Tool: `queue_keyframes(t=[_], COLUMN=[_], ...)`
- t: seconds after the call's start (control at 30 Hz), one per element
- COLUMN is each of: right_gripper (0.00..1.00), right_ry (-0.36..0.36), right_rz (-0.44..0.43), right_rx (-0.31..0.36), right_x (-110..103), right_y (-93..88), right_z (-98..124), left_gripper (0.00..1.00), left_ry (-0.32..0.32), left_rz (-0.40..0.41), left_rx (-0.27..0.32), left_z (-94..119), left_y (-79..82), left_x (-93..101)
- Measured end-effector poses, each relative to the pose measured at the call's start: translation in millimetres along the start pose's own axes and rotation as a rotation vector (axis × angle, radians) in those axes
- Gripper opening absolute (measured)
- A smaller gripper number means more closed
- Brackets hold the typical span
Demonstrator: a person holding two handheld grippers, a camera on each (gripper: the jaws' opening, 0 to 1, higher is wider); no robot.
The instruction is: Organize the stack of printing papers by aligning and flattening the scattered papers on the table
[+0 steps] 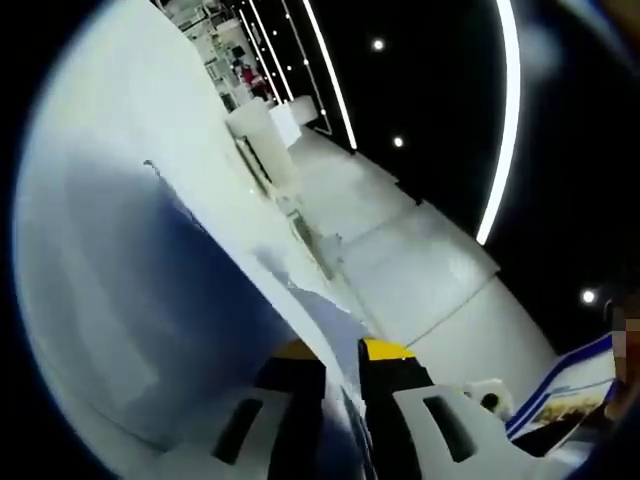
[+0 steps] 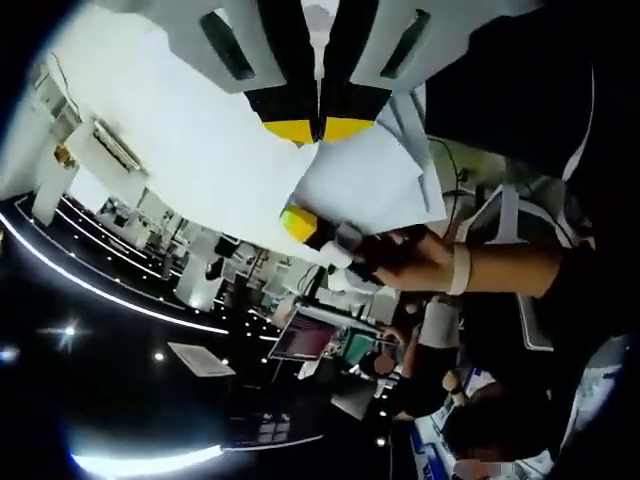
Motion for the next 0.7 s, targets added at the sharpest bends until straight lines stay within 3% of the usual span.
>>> queue_keyframes(t=[0.27, 0.47, 0.7], right_gripper=[0.0, 0.0, 0.0], right_ry=[-0.001, -0.06, 0.063], right_rz=[0.04, -0.03, 0.038], right_rx=[-0.047, -0.063, -0.038], right_x=[-4.3, 20.2, -27.3], right_y=[-12.8, -21.4, -7.6], right_z=[4.6, 10.6, -0.9], left_gripper=[0.18, 0.18, 0.18], left_ry=[-0.004, -0.007, -0.001], left_rz=[-0.003, -0.001, 0.005], left_rx=[0.002, 0.006, 0.004], left_z=[-0.5, -0.5, -0.4], left_y=[-0.1, 0.2, 1.2], left_x=[1.2, 1.8, 0.1])
Point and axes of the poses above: the point that each gripper's makers call its tool centre point, and the gripper's own axes: z roughly backward along the fingers, x roughly to its right, y roughly out of its top, the point moved 7 cm from there along z, roughly backward along the fingers, and after that the axes turned 5 degrees about -y, right-handed, at the moved point
